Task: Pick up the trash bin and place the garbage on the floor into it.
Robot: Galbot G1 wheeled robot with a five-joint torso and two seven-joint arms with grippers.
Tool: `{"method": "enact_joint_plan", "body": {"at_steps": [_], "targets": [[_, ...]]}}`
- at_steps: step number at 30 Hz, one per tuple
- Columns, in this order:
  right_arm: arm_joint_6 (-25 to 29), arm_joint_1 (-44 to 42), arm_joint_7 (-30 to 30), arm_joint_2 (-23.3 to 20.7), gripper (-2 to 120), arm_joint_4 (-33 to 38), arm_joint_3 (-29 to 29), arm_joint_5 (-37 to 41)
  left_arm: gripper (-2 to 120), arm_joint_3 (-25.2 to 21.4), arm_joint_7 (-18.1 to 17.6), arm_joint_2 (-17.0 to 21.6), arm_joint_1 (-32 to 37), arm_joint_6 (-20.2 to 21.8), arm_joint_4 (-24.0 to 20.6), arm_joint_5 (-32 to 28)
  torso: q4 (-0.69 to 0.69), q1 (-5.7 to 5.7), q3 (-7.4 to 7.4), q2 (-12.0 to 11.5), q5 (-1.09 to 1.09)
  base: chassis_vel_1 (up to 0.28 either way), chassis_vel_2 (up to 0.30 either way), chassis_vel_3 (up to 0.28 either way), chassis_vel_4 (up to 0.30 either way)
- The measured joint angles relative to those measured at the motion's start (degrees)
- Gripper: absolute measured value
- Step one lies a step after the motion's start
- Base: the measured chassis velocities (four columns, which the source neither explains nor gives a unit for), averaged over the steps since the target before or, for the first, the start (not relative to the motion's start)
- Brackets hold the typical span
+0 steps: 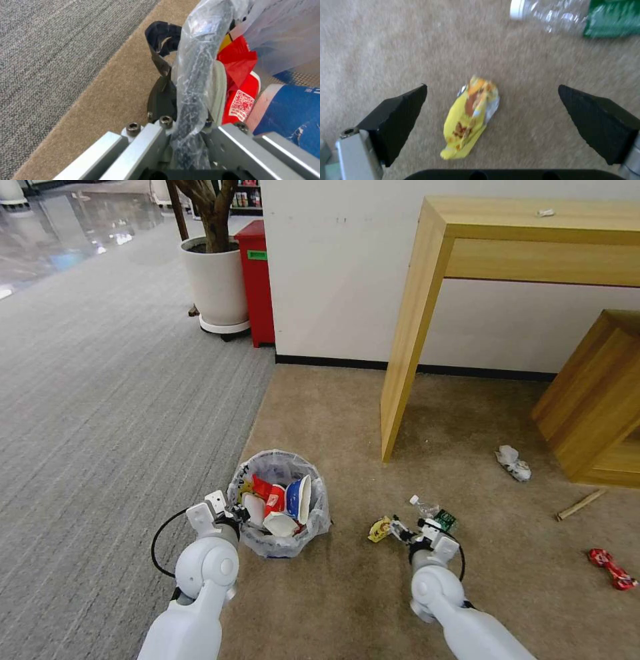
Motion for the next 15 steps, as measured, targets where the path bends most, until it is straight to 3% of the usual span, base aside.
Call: {"method": "enact_joint_plan", "body": {"at_steps": [15], "targets": [[-0.6,6.0,-2.4,5.6,100,-14.0,-3.2,-2.6,0,-0.2,-0.8,0.4,1.0,0.2,-1.6,-0.5,0.00,0.00,0.00,0.0,0.01,0.000,0.000,0.000,0.000]]}}
